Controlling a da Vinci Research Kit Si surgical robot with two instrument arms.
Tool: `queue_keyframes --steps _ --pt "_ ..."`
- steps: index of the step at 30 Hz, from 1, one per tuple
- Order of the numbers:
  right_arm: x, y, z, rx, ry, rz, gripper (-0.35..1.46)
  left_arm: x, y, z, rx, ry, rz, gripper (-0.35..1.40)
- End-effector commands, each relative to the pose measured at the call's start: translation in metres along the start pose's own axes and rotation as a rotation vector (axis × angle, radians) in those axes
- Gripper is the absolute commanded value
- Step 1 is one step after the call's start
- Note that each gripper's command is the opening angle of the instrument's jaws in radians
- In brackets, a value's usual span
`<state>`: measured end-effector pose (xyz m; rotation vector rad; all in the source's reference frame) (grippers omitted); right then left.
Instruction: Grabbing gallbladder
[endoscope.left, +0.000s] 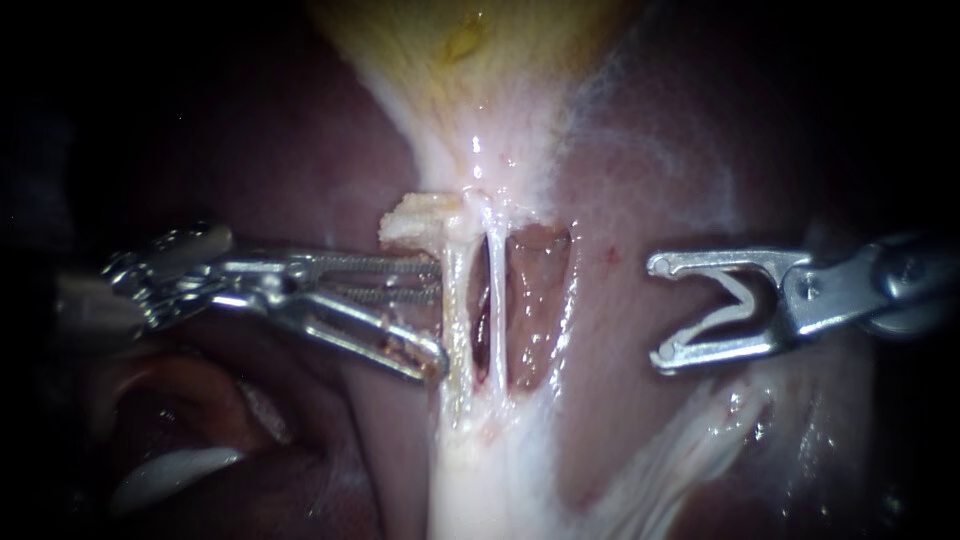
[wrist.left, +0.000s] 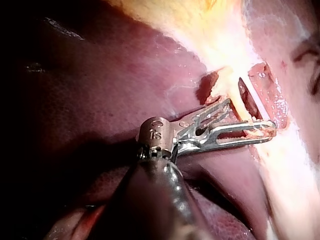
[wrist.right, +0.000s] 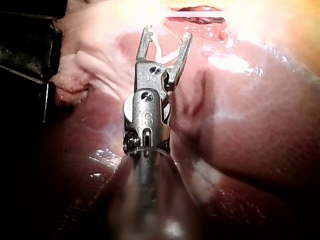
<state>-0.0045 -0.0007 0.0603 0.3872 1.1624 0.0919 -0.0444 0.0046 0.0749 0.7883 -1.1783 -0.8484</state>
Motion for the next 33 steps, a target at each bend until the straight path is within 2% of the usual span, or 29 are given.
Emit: queue_keyframes --steps 1,15,22,33 --pt "0.0000 0.0000 0.0000 0.000 0.000 0.000 0.40 -0.0001 0.0001 -0.0002 -0.004 -0.002 -0.001 0.81" --pt "0.0000 0.0000 0.0000 0.000 0.000 0.000 0.40 -0.0023 0.0011 -0.0028 -0.035 -0.020 -0.019 0.81" --pt "0.0000 0.0000 0.0000 0.000 0.000 0.000 0.40 -0.0037 0.0015 -0.0044 -0.053 -0.030 -0.012 0.83" --pt "0.0000 0.0000 0.0000 0.000 0.000 0.000 0.40 -0.0056 0.0022 -0.0055 -0.072 -0.039 0.045 0.83"
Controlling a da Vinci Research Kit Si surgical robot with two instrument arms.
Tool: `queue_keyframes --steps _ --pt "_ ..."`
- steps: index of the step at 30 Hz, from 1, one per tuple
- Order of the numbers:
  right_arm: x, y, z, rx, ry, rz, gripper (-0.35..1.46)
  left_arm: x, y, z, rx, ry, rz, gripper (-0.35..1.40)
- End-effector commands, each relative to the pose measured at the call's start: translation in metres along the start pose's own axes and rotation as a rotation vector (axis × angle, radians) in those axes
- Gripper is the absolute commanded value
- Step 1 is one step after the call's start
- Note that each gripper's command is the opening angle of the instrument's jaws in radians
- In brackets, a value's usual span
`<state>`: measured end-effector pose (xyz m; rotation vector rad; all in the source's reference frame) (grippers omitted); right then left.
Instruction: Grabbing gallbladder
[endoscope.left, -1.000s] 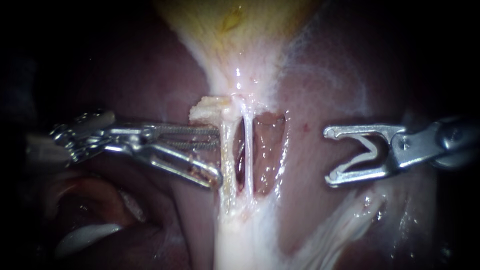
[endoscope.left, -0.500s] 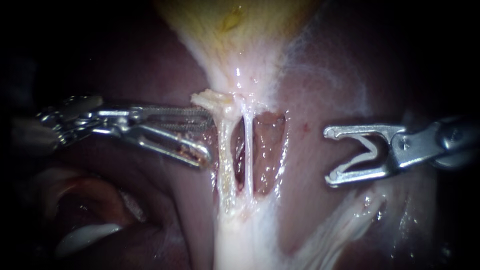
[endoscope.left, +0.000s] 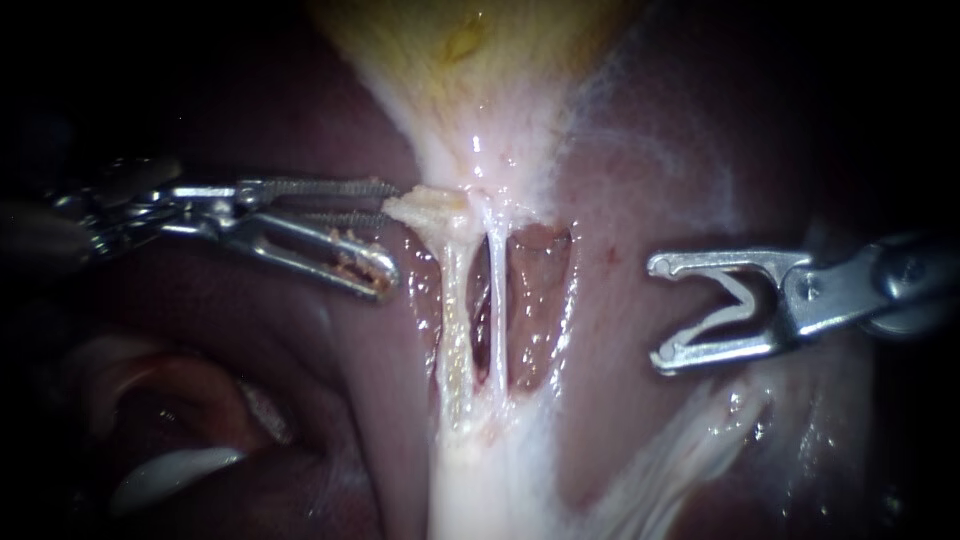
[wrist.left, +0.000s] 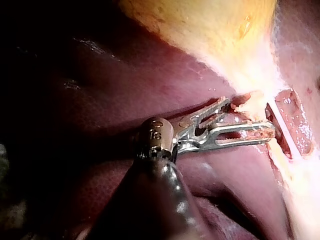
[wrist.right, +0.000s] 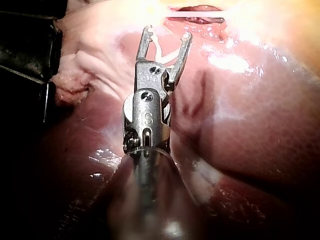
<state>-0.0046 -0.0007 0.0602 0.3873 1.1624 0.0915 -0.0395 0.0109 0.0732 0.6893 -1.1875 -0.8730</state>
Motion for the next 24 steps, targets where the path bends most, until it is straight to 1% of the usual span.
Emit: queue_keyframes --steps 1,4,8,11,17,22,23,24 --pt "0.0000 0.0000 0.0000 0.000 0.000 0.000 0.40 -0.0002 0.0000 0.0001 0.001 0.000 0.005 0.84" --pt "0.0000 0.0000 0.0000 0.000 0.000 0.000 0.40 -0.0006 0.0000 0.0002 -0.001 -0.001 0.014 0.84" --pt "0.0000 0.0000 0.0000 -0.001 0.000 0.000 0.40 -0.0007 -0.0001 0.0010 -0.007 -0.003 0.019 0.84" --pt "0.0000 0.0000 0.0001 -0.001 0.000 0.000 0.40 -0.0007 -0.0004 0.0016 -0.014 -0.006 0.024 0.83" --pt "0.0000 0.0000 0.0001 -0.001 0.000 0.000 0.40 -0.0008 -0.0010 0.0027 -0.012 -0.006 0.034 0.79" --pt "0.0000 0.0001 0.0001 -0.001 0.000 0.000 0.40 -0.0006 -0.0010 0.0037 -0.010 -0.004 0.071 0.76" --pt "0.0000 0.0001 0.0001 -0.001 0.000 0.000 0.40 -0.0005 -0.0010 0.0039 -0.011 -0.005 0.072 0.76" --pt "0.0000 0.0001 0.0001 -0.001 0.000 0.000 0.40 -0.0004 -0.0011 0.0040 -0.012 -0.004 0.084 0.74"
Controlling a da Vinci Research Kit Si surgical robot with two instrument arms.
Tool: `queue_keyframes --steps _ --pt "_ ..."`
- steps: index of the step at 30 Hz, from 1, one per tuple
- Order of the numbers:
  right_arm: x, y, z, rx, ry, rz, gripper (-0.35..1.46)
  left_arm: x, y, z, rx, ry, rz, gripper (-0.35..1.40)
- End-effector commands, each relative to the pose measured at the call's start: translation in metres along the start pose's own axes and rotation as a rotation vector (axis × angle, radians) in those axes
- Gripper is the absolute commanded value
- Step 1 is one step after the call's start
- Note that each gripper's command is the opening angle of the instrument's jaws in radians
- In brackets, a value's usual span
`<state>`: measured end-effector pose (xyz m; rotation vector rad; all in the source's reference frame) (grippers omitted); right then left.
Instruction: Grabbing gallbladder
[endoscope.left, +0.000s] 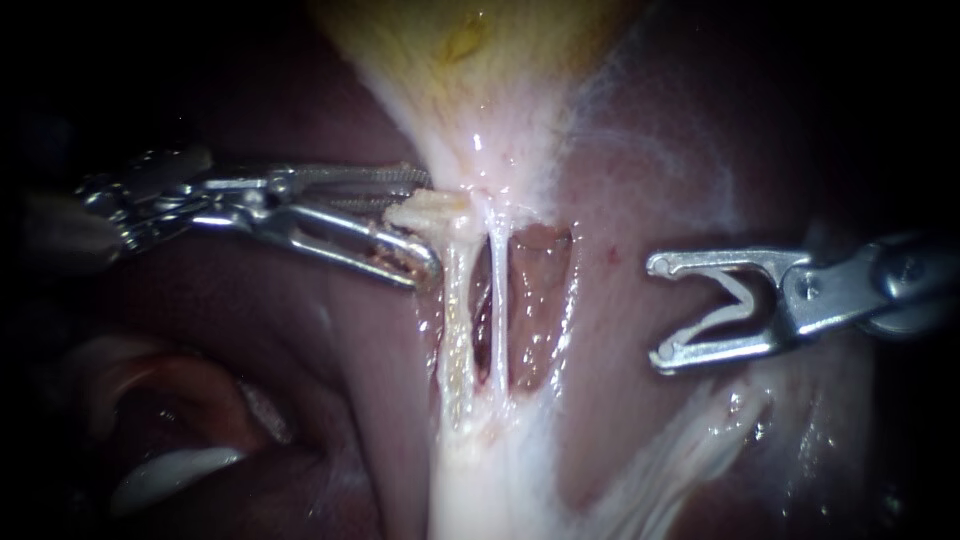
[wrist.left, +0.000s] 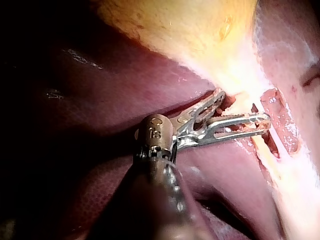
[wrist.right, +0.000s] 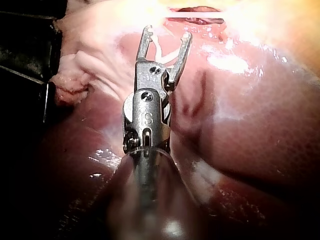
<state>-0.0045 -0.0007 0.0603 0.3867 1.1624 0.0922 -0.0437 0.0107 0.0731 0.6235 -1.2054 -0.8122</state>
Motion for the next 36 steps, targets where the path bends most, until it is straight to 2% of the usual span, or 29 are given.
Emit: queue_keyframes --steps 1,6,16,25,30,33,36 --pt "0.0000 0.0000 0.0000 0.000 0.000 0.000 0.40 0.0001 0.0000 0.0001 0.000 -0.003 0.013 0.73" --pt "0.0000 0.0000 0.0000 0.000 0.000 0.000 0.40 0.0002 -0.0002 0.0001 -0.004 0.013 0.067 0.64" --pt "0.0000 0.0000 0.0000 0.000 0.000 0.000 0.40 0.0005 -0.0002 0.0001 -0.018 0.051 0.128 0.43" --pt "0.0000 0.0000 0.0000 0.000 0.000 0.000 0.40 0.0006 -0.0002 -0.0003 -0.034 0.060 0.135 -0.01" --pt "0.0000 0.0000 0.0000 0.000 0.000 0.000 0.40 0.0005 -0.0004 -0.0007 -0.032 0.061 0.134 -0.35" --pt "0.0000 0.0000 0.0000 0.000 0.000 0.000 0.40 0.0005 -0.0006 -0.0010 -0.031 0.061 0.140 -0.35" --pt "0.0000 0.0000 0.0000 0.000 0.000 0.000 0.40 0.0005 -0.0010 -0.0012 -0.037 0.069 0.122 -0.35"
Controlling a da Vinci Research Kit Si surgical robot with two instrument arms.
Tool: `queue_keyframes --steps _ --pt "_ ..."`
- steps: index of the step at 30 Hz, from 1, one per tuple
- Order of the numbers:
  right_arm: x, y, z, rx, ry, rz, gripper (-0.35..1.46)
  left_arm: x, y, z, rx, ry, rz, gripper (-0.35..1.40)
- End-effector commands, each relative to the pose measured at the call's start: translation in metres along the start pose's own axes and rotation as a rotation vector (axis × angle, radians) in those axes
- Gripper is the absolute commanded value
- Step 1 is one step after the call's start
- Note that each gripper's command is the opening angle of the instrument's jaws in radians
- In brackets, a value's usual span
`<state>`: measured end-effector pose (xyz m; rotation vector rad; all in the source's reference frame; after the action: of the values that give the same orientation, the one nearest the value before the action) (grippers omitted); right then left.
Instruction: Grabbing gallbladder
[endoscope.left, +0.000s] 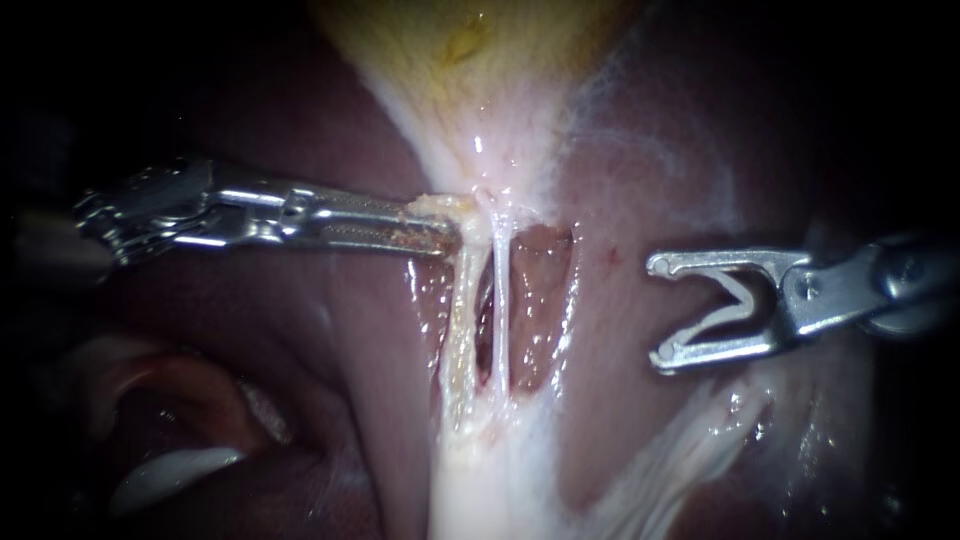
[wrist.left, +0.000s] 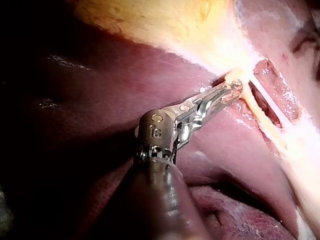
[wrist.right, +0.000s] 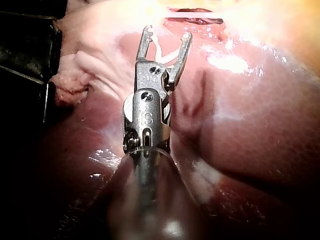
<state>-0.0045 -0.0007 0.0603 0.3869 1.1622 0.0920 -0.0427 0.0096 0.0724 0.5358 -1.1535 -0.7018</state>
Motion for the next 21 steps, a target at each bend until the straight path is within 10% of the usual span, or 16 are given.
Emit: queue_keyframes --steps 1,21 --pt "0.0000 0.0000 0.0000 0.000 0.000 0.000 0.40 -0.0001 -0.0001 -0.0001 -0.001 0.004 -0.009 -0.35" --pt "0.0000 0.0000 0.0000 0.000 0.000 0.000 0.40 -0.0037 -0.0001 -0.0058 -0.006 0.011 -0.062 -0.35"
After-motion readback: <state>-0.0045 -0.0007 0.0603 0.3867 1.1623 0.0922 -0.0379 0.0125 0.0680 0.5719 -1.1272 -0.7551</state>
